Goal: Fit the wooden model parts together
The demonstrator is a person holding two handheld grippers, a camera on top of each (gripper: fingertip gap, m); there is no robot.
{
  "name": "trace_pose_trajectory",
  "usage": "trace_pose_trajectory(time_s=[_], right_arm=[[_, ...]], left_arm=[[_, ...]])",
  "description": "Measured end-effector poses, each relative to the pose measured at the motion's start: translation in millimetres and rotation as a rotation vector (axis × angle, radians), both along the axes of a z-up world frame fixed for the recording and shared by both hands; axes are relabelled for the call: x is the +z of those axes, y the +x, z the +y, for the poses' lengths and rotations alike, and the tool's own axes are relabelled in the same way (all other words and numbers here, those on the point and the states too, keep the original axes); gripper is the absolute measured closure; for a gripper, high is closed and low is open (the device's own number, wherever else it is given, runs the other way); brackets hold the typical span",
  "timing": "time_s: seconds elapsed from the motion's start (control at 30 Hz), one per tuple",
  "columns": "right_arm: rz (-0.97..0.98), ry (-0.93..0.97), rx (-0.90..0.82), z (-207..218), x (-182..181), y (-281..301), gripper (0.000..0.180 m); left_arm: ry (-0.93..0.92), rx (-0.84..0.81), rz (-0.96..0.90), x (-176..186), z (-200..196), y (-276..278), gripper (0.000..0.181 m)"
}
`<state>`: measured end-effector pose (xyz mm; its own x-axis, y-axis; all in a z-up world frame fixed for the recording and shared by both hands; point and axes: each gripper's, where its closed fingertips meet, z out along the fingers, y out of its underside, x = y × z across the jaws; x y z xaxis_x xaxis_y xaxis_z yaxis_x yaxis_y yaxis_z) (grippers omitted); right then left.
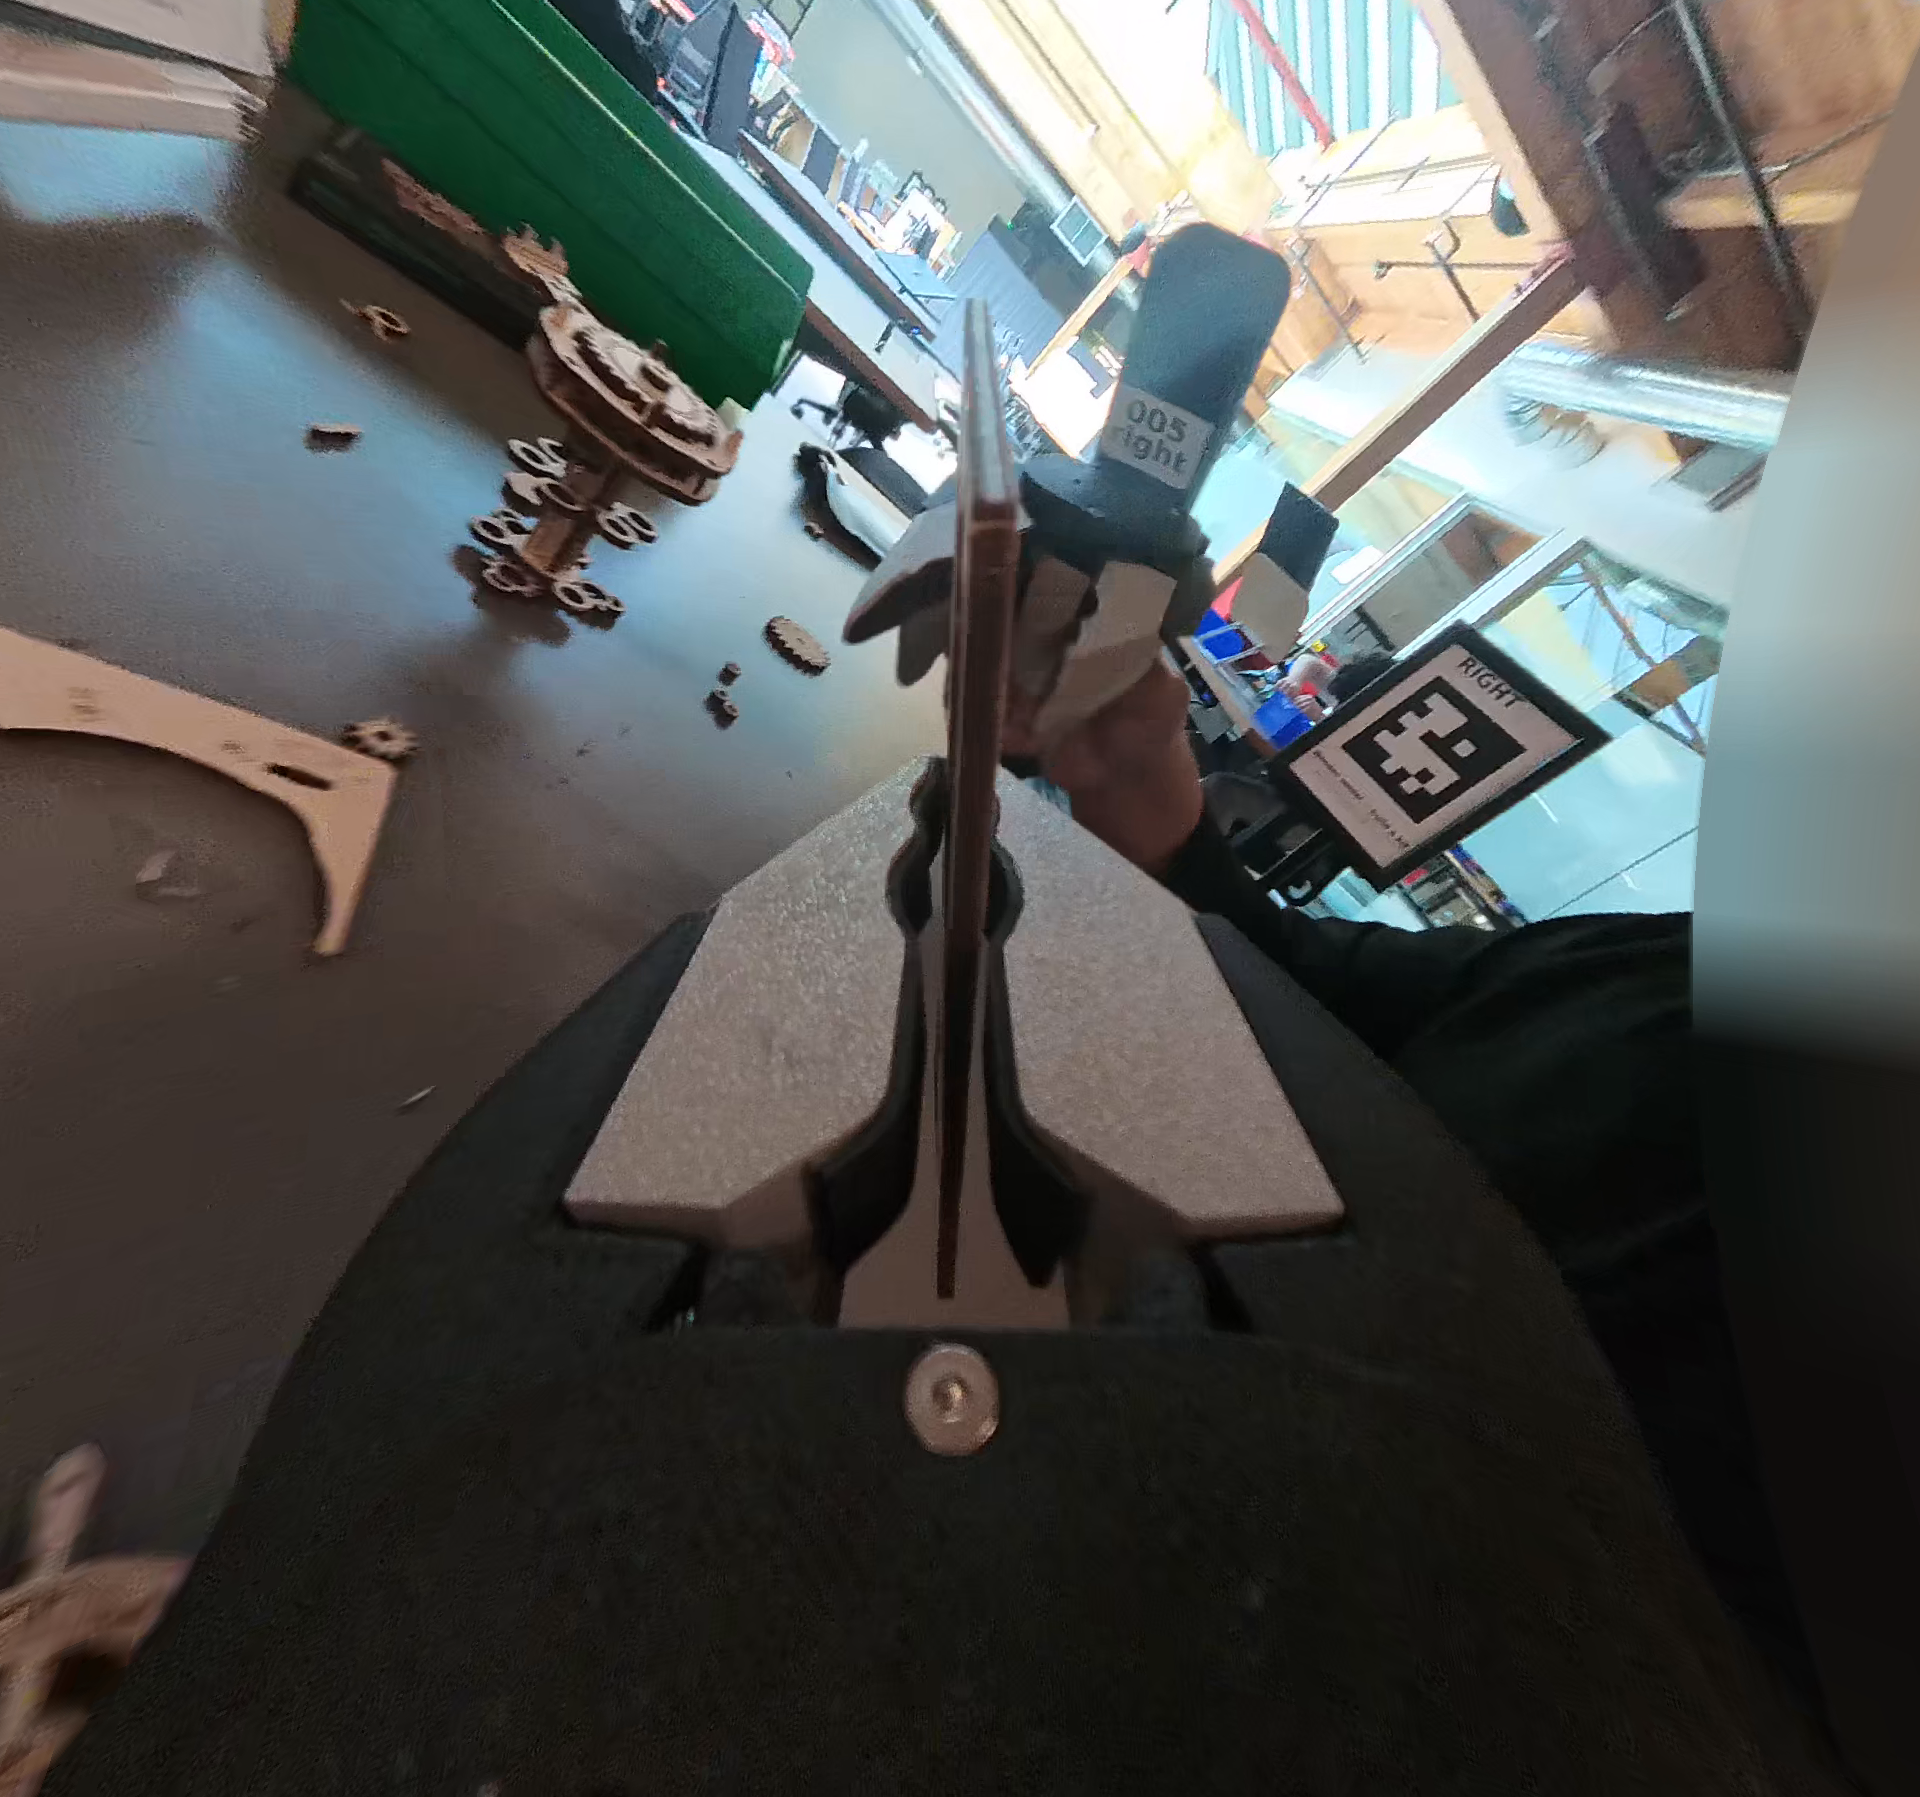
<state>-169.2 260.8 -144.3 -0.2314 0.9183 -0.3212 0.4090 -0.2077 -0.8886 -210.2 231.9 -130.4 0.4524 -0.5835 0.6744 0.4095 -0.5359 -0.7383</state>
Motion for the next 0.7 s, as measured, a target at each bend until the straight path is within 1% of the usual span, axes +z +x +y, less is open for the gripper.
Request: trace_pose_trajectory(time_s=[0.03, 0.1, 0.13, 0.23, 0.3, 0.37, 0.4, 0.43, 0.47, 0.6, 0.7], right_arm=[[0.006, -0.019, 0.059, -11, 1, -6, 0.124], [0.008, -0.032, 0.149, -27, 1, -14, 0.127], [0.002, -0.038, 0.184, -32, -1, -17, 0.134], [-0.028, -0.064, 0.203, -31, -11, -28, 0.169], [-0.009, -0.126, 0.255, -34, -9, -30, 0.171], [0.025, -0.145, 0.273, -34, -8, -31, 0.173], [0.044, -0.148, 0.275, -32, -6, -30, 0.179], [0.064, -0.146, 0.259, -29, -5, -30, 0.180], [0.082, -0.135, 0.230, -23, -3, -30, 0.180], [0.166, -0.079, 0.168, -10, 7, -25, 0.180], [0.214, -0.063, 0.161, -12, 10, -22, 0.180]], left_arm=[[-0.001, -0.008, -0.001, -2, 1, 10, 0.181], [-0.012, -0.011, 0.045, -10, 2, 22, 0.181], [-0.013, 0.001, 0.076, -14, 4, 23, 0.180], [-0.024, 0.015, 0.106, -21, 5, 22, 0.180], [-0.034, 0.007, 0.073, -21, 3, 23, 0.179], [-0.040, 0.008, 0.036, -19, 3, 21, 0.179], [-0.047, 0.009, 0.028, -19, 4, 19, 0.177], [-0.054, 0.021, 0.029, -20, 5, 16, 0.168], [-0.057, 0.035, 0.032, -19, 6, 11, 0.163], [-0.003, 0.105, 0.019, 1, 6, -16, 0.162], [0.022, 0.184, 0.062, 9, 6, -42, 0.152]])
